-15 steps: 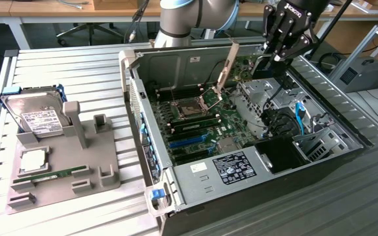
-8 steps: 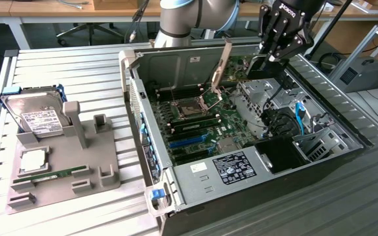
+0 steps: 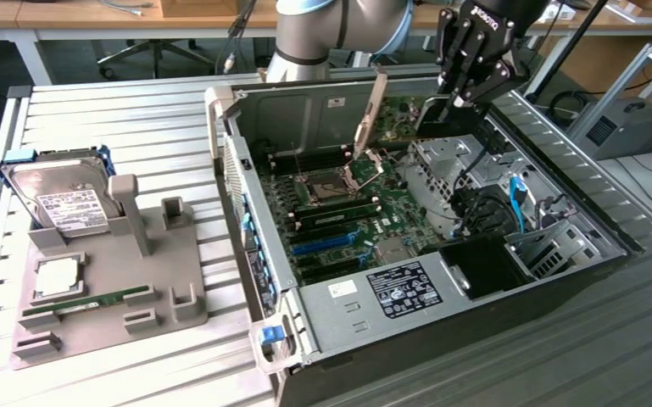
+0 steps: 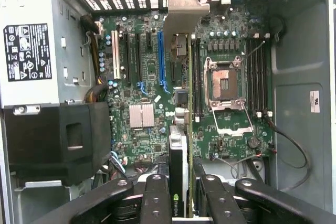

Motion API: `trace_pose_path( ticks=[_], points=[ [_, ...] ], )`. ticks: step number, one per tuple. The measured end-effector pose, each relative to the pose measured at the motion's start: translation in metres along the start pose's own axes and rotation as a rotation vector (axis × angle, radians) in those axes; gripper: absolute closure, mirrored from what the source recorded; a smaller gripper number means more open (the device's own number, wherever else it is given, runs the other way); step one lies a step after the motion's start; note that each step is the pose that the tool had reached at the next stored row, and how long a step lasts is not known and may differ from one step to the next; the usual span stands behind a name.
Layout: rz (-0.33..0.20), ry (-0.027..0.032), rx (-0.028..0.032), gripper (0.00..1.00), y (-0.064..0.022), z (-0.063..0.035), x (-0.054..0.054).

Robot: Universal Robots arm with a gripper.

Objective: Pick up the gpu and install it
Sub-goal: 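Insert the gpu into the slot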

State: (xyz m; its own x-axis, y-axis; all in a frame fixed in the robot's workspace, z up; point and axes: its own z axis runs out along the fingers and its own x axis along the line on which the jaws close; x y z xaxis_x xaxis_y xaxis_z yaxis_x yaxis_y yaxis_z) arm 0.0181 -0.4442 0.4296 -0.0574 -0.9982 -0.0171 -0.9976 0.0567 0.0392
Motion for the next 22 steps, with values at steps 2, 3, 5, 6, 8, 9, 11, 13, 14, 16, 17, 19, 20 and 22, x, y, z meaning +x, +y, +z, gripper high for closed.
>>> trace_pose_path(
  ticks=[2,3,5,6,8,9,11,13,14,16,17,19,20,22],
  points=[
    [0.003,-0.0001,0.0001,0.73,0.0059,0.0002,0.000],
    [0.004,-0.0001,0.0001,0.73,0.0080,0.0003,0.000],
    [0.006,-0.0002,0.0001,0.73,0.0126,0.0005,0.001],
    [0.006,-0.0002,0.0001,0.73,0.0149,0.0006,0.001],
    [0.006,-0.0004,0.0004,0.73,0.0213,0.0008,0.001],
    [0.006,-0.0010,0.0007,0.73,0.0251,0.0010,0.001],
    [0.006,-0.0021,0.0010,0.73,0.0290,0.0012,0.002],
    [0.006,-0.0044,0.0011,0.73,0.0357,0.0017,0.002],
    [0.006,-0.0048,0.0011,0.73,0.0379,0.0019,0.002],
    [0.006,-0.0063,0.0010,0.73,0.0403,0.0021,0.002],
    [0.006,-0.0079,0.0009,0.73,0.0415,0.0022,0.002],
    [0.006,-0.0110,0.0009,0.73,0.0432,0.0024,0.002],
    [0.006,-0.0110,0.0009,0.73,0.0432,0.0024,0.002],
    [0.006,-0.0110,0.0008,0.73,0.0432,0.0024,0.002]
  ],
)
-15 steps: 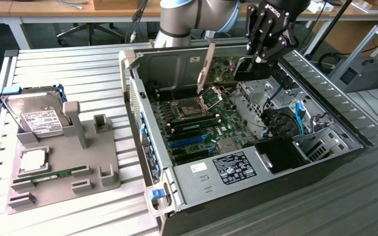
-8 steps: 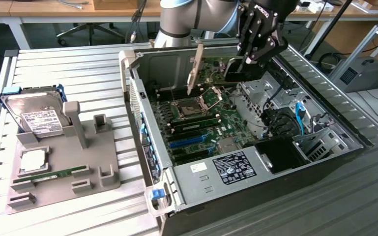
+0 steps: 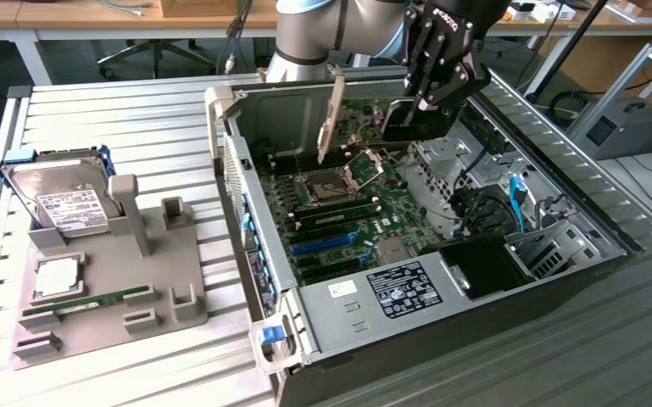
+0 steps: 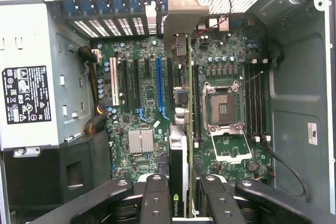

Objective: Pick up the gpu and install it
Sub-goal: 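Insert the gpu into the slot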

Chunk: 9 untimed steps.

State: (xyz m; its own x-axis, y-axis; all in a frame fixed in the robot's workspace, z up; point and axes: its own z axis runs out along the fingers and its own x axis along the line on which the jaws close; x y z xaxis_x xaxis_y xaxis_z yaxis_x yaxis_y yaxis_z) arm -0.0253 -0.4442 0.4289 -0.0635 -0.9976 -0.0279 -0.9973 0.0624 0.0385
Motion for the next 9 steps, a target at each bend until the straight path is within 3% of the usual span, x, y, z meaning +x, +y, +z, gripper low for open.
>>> trace_pose_path(
  ticks=[4,9],
  points=[
    [0.000,-0.0005,0.0000,0.73,0.0007,0.0034,0.000],
    [0.000,-0.0007,0.0000,0.73,0.0047,0.0182,0.001]
  ],
)
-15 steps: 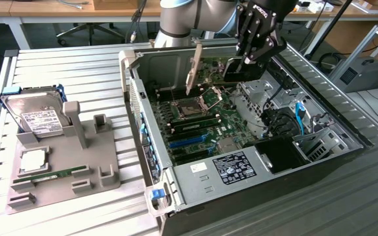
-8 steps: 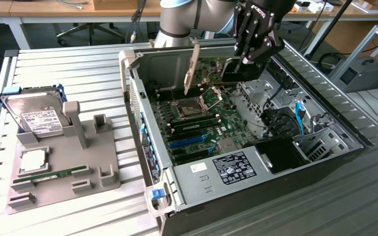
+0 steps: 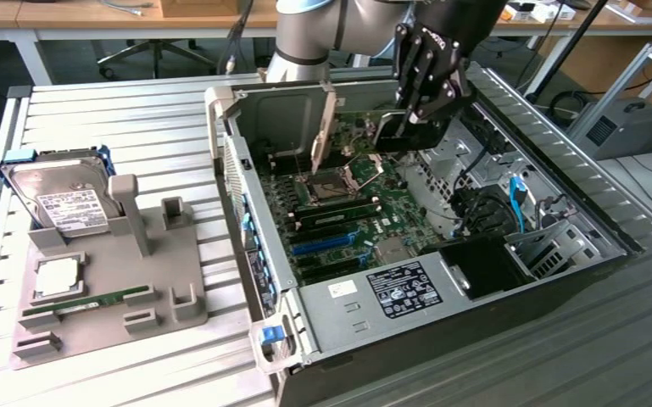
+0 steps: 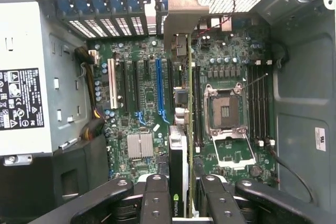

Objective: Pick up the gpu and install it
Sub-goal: 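Insert the gpu into the slot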

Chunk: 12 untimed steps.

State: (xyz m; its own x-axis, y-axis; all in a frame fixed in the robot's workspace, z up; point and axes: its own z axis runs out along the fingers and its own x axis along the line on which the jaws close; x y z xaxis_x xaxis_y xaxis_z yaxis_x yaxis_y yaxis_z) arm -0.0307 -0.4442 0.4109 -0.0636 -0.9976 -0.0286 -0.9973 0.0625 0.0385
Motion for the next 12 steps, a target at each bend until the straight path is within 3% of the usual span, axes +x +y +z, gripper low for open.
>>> trace_pose_path(
  ticks=[12],
  points=[
    [0.000,-0.0001,0.0001,0.73,0.0033,0.0219,0.001]
  ],
)
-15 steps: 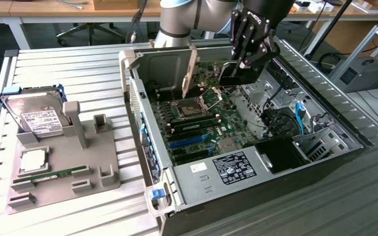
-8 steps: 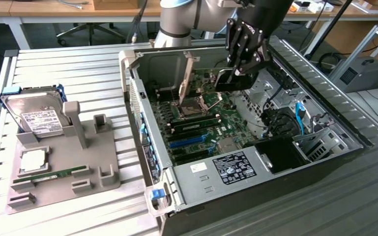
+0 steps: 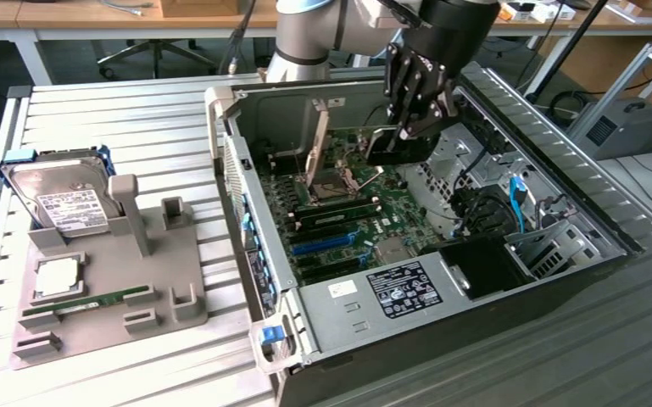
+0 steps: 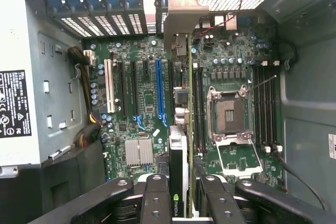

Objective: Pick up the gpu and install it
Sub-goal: 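Insert the gpu into the slot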

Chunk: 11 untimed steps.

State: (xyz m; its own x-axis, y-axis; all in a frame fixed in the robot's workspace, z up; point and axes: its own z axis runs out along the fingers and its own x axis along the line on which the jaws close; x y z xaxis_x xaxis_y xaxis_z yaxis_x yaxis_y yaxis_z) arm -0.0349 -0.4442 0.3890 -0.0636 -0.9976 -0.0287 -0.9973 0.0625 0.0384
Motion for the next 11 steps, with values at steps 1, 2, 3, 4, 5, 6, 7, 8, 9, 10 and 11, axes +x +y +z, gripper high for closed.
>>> trace_pose_path(
  ticks=[1,2,3,4,5,6,7,8,9,10,11],
  points=[
    [0.000,0.0000,-0.0001,0.73,0.0001,0.0014,0.000],
    [0.000,0.0002,-0.0001,0.73,0.0002,0.0027,0.000],
    [0.000,-0.0001,0.0000,0.73,0.0005,0.0054,0.000],
    [0.000,0.0001,0.0000,0.73,0.0013,0.0089,0.000],
    [0.000,0.0001,-0.0001,0.73,0.0022,0.0116,0.001],
    [0.000,0.0000,-0.0001,0.73,0.0027,0.0128,0.001],
    [0.000,0.0000,-0.0001,0.73,0.0030,0.0137,0.001],
    [0.000,0.0001,-0.0001,0.73,0.0031,0.0144,0.001],
    [0.000,0.0000,0.0000,0.73,0.0033,0.0152,0.001],
    [0.000,0.0000,-0.0001,0.73,0.0035,0.0161,0.001],
    [0.000,0.0000,-0.0001,0.73,0.0037,0.0169,0.001]
  ],
)
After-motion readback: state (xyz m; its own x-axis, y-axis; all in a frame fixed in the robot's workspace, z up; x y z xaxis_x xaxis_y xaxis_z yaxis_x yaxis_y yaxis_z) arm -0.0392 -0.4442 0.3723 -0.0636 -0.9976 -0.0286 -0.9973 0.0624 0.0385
